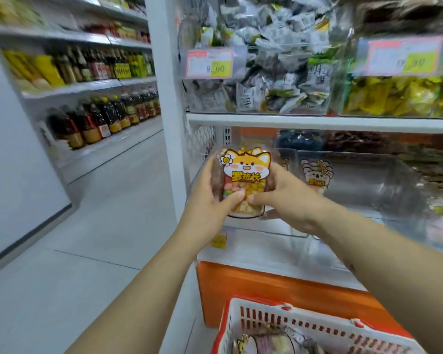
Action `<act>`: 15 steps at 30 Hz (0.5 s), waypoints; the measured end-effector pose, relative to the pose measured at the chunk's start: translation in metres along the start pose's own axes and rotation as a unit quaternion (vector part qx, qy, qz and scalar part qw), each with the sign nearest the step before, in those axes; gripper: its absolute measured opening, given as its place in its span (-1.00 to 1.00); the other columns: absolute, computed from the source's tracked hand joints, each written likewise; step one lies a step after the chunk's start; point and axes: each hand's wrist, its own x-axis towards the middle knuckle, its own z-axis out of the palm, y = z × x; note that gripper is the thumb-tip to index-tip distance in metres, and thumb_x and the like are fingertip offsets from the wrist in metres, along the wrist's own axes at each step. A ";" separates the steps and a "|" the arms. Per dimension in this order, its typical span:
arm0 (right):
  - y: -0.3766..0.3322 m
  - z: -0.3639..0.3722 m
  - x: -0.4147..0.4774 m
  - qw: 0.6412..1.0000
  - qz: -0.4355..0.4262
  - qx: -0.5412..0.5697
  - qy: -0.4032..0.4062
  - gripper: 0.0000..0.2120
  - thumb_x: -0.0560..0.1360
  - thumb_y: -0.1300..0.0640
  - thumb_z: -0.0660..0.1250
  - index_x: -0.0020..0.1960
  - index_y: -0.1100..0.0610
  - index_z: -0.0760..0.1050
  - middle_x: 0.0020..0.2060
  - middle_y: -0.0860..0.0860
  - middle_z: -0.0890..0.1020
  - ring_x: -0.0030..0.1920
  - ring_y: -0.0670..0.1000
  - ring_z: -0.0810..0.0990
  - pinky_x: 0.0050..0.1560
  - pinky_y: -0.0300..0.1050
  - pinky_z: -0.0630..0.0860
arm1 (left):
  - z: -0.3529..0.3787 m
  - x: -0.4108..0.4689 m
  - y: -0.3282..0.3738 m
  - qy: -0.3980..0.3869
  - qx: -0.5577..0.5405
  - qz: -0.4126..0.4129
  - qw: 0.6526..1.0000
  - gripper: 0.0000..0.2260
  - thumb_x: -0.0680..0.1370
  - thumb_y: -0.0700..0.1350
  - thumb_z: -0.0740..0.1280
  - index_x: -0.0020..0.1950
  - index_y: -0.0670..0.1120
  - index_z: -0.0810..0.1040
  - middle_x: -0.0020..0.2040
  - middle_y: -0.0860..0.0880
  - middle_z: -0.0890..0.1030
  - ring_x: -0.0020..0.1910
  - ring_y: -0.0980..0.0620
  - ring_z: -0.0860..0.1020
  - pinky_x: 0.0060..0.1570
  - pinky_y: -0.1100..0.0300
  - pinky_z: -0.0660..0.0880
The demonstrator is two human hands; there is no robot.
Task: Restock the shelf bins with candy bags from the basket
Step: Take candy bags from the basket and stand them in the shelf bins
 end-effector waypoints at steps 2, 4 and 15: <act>0.002 0.006 0.026 1.000 0.004 0.020 0.024 -0.50 0.49 0.46 0.35 0.33 0.09 0.38 0.06 0.05 0.70 0.09 0.10 0.67 0.07 0.17 0.59 | -0.008 0.021 -0.008 0.008 0.047 0.000 0.999 -0.23 0.54 -0.16 0.44 0.61 0.16 0.09 0.40 0.09 0.52 0.33 0.08 0.53 0.35 -0.08 0.47; 0.012 0.010 0.054 0.998 0.012 0.041 0.048 -0.49 0.48 0.50 0.34 0.35 0.14 0.37 0.09 0.08 0.68 0.02 0.02 0.67 -0.16 -0.14 0.63 | -0.010 0.044 -0.016 0.017 0.128 -0.012 0.992 -0.19 0.55 -0.12 0.43 0.63 0.14 -0.01 0.44 0.09 0.47 0.39 0.07 0.46 0.39 -0.05 0.41; 0.102 0.044 0.168 0.996 0.047 -0.051 0.064 -0.49 0.39 0.43 0.45 0.22 0.04 0.44 0.05 0.04 0.68 -0.12 -0.08 0.61 -0.30 -0.34 0.53 | 0.007 0.092 -0.060 -0.222 0.462 -0.121 0.850 -0.72 0.62 -0.25 0.19 0.31 -0.15 0.49 0.23 -0.14 0.55 0.21 -0.12 0.54 0.01 0.13 0.43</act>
